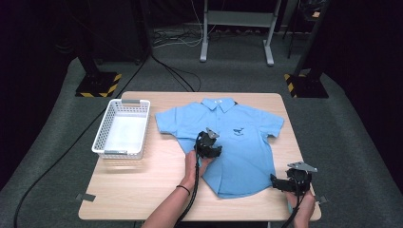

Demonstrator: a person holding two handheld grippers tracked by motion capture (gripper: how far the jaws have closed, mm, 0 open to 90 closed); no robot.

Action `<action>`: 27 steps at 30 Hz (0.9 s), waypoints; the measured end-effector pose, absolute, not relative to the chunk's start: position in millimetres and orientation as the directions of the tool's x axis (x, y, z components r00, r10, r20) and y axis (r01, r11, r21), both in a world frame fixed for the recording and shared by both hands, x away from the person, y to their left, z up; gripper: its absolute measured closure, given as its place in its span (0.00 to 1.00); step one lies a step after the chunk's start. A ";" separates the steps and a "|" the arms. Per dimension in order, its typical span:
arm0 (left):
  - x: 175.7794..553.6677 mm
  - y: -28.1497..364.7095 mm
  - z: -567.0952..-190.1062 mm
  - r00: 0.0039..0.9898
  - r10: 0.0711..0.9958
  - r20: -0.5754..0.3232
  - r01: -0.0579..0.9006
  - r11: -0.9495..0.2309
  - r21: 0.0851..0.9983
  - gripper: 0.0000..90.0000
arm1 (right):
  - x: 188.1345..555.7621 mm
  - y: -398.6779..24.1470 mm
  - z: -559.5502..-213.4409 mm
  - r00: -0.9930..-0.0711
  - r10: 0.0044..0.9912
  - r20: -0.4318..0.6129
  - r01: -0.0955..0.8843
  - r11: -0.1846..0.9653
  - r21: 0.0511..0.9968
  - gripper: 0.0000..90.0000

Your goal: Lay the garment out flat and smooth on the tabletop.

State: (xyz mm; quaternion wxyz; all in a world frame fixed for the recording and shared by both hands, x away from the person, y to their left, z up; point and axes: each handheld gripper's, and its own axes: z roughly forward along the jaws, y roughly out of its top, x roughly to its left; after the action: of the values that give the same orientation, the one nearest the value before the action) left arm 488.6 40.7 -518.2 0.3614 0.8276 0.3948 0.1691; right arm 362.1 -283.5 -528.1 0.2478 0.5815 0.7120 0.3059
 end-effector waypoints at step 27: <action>447.5 65.0 -499.3 0.645 0.764 0.004 0.481 -0.410 0.775 0.93 | 361.6 -283.5 -528.1 -0.196 0.981 0.004 0.676 0.132 0.725 0.03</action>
State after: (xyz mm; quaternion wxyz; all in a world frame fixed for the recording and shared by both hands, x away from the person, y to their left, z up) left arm 447.5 65.0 -499.3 0.3881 0.8198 0.3798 0.1820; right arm 361.6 -283.5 -528.1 0.2488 0.5830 0.7102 0.3064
